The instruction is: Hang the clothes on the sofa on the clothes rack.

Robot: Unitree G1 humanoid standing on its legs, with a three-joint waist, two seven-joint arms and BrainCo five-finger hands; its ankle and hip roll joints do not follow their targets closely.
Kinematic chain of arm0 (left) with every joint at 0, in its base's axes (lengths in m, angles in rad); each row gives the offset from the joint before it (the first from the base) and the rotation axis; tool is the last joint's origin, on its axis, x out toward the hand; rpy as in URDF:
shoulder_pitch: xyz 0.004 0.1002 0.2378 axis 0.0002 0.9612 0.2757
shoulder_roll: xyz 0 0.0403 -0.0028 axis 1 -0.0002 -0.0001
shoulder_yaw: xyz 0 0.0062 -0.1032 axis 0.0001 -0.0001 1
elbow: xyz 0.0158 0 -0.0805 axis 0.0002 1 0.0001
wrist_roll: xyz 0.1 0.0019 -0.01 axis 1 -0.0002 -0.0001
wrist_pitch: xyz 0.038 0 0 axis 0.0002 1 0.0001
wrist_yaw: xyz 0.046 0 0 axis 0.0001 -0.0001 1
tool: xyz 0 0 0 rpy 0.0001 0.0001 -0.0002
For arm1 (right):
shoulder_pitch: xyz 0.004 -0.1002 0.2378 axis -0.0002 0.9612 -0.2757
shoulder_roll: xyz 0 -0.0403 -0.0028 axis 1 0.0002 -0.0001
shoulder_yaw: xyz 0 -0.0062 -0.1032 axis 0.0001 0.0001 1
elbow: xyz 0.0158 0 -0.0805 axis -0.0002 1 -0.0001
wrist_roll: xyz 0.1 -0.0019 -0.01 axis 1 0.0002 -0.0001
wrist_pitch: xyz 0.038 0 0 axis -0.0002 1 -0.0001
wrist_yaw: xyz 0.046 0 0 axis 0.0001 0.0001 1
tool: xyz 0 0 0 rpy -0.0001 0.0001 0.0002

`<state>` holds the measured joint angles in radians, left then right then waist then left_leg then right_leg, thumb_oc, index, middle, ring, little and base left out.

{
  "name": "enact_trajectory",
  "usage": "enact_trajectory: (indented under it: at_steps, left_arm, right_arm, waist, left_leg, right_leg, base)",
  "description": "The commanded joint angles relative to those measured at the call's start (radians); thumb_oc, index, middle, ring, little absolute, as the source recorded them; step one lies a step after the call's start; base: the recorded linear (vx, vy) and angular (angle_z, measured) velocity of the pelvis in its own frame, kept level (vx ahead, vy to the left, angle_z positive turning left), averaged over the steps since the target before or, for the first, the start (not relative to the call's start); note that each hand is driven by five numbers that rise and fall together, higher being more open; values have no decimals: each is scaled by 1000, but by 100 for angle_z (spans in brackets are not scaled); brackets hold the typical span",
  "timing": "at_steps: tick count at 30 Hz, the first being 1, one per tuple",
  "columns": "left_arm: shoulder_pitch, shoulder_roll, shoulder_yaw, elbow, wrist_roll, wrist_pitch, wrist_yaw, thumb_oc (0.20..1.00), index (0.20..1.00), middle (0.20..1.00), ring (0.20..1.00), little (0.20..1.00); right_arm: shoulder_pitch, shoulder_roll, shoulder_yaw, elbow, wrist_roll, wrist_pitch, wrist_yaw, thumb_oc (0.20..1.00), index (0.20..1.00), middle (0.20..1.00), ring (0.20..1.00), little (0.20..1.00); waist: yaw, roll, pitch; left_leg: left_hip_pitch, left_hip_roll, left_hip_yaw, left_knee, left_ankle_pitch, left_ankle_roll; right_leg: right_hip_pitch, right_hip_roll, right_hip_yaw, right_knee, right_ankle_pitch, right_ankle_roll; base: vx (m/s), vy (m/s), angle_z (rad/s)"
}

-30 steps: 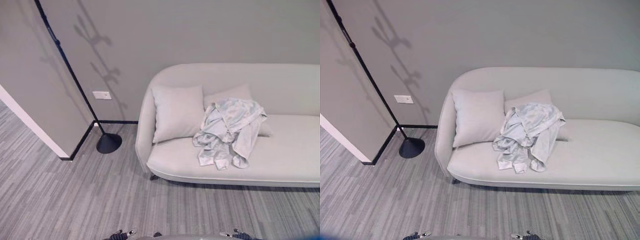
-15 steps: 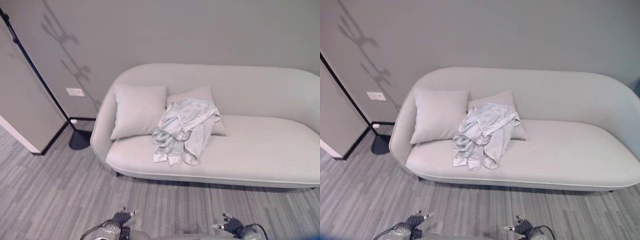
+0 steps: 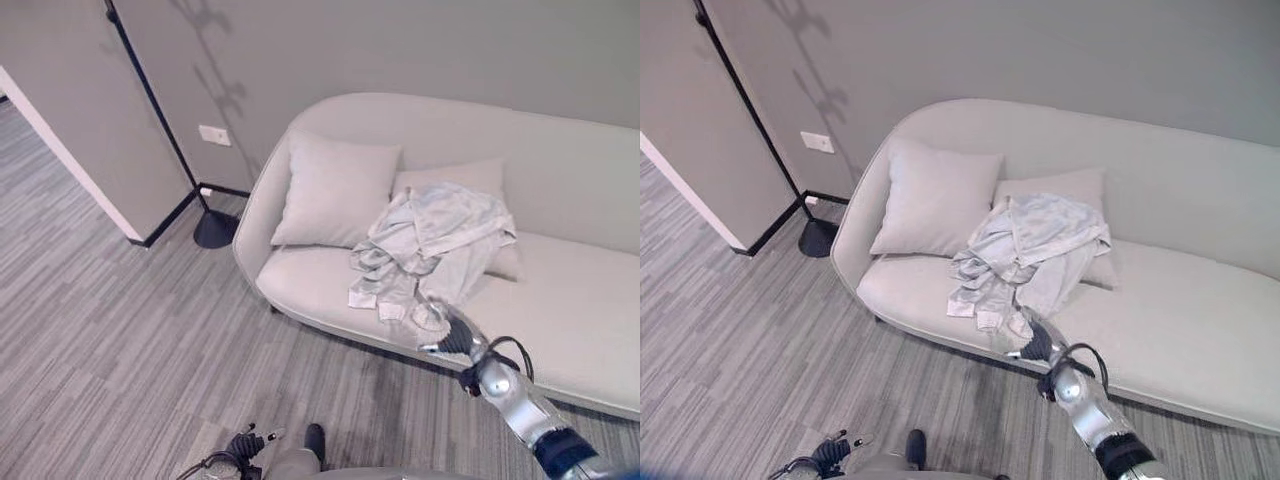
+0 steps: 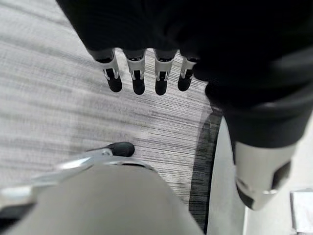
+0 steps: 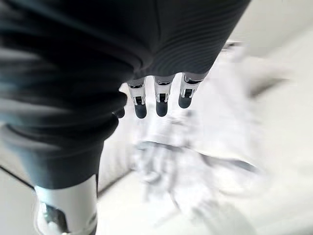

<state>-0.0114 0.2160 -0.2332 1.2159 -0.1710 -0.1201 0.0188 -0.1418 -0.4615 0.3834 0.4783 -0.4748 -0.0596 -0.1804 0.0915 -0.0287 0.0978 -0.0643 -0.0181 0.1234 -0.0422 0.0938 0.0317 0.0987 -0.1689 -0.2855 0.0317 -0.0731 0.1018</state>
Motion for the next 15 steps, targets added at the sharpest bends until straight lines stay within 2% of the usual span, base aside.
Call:
enact_trajectory:
  at_steps: [1,3,5,6,8,9,10,11,13,15]
  left_arm:
    - [-38,6,6,11,24,-27,12,1000,1000,1000,1000,1000]
    - [-34,14,25,23,23,-28,15,1000,1000,1000,1000,1000]
    - [-38,22,38,29,18,-26,22,1000,1000,1000,1000,1000]
    - [-39,22,39,30,18,-26,22,1000,1000,1000,1000,1000]
    - [-43,28,41,35,24,-18,29,1000,1000,1000,1000,1000]
    - [-43,38,45,44,27,-14,35,1000,1000,1000,1000,1000]
    - [-40,43,51,47,23,-12,35,1000,1000,1000,1000,1000]
    - [-37,49,59,51,20,-13,34,1000,1000,1000,1000,1000]
    - [-42,52,66,59,13,-14,35,1000,1000,1000,1000,1000]
    - [-44,49,65,62,15,-15,36,1000,1000,1000,1000,1000]
  right_arm:
    - [-61,-9,39,41,-133,-3,-107,1000,1000,1000,1000,1000]
    - [-94,-23,65,97,-223,17,-146,1000,1000,1000,1000,1000]
    - [-142,-25,86,176,-275,49,-187,1000,1000,1000,1000,1000]
    - [-145,-25,87,179,-275,48,-189,1000,1000,1000,1000,1000]
    - [-188,-20,97,238,-307,86,-216,1000,1000,1000,1000,1000]
    - [-224,-16,109,301,-343,123,-240,1000,1000,1000,1000,1000]
    - [-232,-24,118,316,-375,139,-243,1000,1000,1000,1000,1000]
    - [-233,-34,131,330,-405,152,-243,1000,1000,1000,1000,1000]
    - [-246,-62,136,350,-428,167,-250,1000,1000,1000,1000,1000]
    - [-253,-71,140,356,-434,171,-254,1000,1000,1000,1000,1000]
  waist:
    - [39,-26,-7]
    - [49,-36,1]
    - [55,-36,13]
    - [55,-36,11]
    - [57,-26,22]
    - [66,-16,33]
    - [68,-12,34]
    - [66,-10,38]
    - [53,-2,39]
    - [48,0,40]
  left_leg:
    - [-56,56,-12,34,10,-25]
    - [-37,34,-15,30,-15,-9]
    - [-21,13,-18,33,-35,11]
    - [-26,15,-17,34,-33,12]
    - [-3,6,-20,37,-52,30]
    - [26,7,-19,30,-68,40]
    - [45,6,-22,21,-72,42]
    - [73,-1,-28,6,-77,41]
    - [117,-2,-61,-21,-81,33]
    - [132,-1,-73,-29,-84,27]
  right_leg:
    - [28,-27,56,37,68,27]
    - [12,-47,57,100,89,46]
    - [-19,-70,62,196,149,65]
    - [-23,-68,63,195,153,65]
    - [-56,-84,65,303,203,70]
    - [-108,-105,46,400,224,76]
    - [-127,-107,35,416,223,71]
    - [-143,-100,31,416,194,63]
    - [-178,-50,33,348,138,40]
    - [-174,-31,34,287,129,35]
  base:
    - [150,171,35]
    - [149,177,13]
    - [111,162,11]
    - [87,145,16]
    - [140,171,18]
    - [203,174,14]
    - [227,139,12]
    - [226,56,6]
    - [252,-11,12]
    - [146,-52,32]
